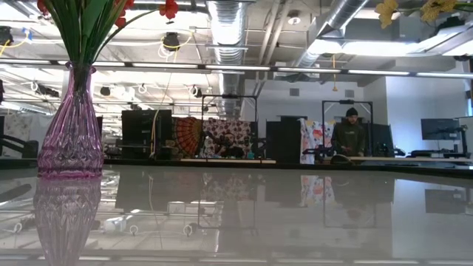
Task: Sort flowers into vase by color
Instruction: Put the white flower into the transparent vase
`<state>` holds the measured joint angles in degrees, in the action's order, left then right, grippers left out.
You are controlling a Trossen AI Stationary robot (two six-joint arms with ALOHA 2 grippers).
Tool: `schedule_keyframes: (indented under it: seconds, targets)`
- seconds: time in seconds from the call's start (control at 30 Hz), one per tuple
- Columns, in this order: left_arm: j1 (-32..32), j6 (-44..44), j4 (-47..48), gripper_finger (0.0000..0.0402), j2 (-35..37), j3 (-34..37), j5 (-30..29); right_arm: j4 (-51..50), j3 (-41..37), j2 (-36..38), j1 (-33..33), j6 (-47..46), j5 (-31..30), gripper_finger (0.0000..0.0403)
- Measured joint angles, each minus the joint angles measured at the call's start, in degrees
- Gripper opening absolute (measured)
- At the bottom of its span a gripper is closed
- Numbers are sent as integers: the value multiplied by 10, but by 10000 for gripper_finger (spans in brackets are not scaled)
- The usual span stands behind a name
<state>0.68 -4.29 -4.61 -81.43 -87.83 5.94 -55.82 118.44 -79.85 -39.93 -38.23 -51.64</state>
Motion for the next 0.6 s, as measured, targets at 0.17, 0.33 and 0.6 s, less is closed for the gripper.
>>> schedule_keyframes:
  seconds: [0.17, 0.33, 0.6]
  targets:
    - [-19, -21, -1, 132, -31, -27, 46, 111, 15, 0, 148, 138, 240, 17]
    - [-33, -25, 1, 132, -40, -40, 91, 260, 13, -22, 251, 236, 386, 17]
    - [-36, -19, 3, 132, -27, -43, 101, 384, 11, -95, 315, 293, 457, 17]
